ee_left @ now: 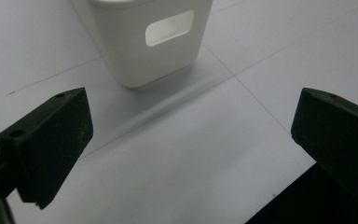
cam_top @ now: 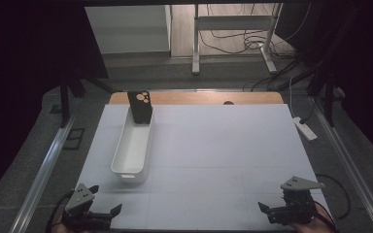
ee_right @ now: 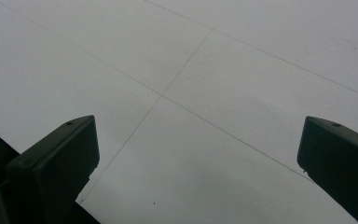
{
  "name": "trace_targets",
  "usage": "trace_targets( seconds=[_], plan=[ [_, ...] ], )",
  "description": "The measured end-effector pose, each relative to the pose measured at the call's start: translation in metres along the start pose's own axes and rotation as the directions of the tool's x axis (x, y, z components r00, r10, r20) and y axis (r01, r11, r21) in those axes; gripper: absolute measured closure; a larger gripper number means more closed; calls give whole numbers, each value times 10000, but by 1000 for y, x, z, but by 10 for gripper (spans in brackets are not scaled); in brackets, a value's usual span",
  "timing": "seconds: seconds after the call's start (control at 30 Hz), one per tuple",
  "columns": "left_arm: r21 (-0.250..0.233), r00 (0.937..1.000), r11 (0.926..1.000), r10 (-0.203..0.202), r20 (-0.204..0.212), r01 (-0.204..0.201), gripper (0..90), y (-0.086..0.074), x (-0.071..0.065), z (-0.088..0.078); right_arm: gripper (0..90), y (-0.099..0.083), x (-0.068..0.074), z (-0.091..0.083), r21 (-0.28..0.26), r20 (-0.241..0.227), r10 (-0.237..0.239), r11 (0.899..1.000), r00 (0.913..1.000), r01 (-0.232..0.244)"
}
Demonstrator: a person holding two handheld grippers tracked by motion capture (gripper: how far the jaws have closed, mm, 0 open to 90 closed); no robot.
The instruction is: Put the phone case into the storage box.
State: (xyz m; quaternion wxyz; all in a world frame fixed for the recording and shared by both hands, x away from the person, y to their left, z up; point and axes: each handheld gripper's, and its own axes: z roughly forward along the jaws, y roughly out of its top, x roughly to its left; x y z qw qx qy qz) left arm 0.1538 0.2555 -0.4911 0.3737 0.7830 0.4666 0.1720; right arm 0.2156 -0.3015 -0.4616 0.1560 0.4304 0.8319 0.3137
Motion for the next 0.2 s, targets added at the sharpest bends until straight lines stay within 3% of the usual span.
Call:
trace_targets(
  seconds=[0.2],
  plan=[
    [188,9999,9998,85,-127,-82,0,1,-1,2,0,0,0,0,19,24,-8,10000,10000,8]
  ],
)
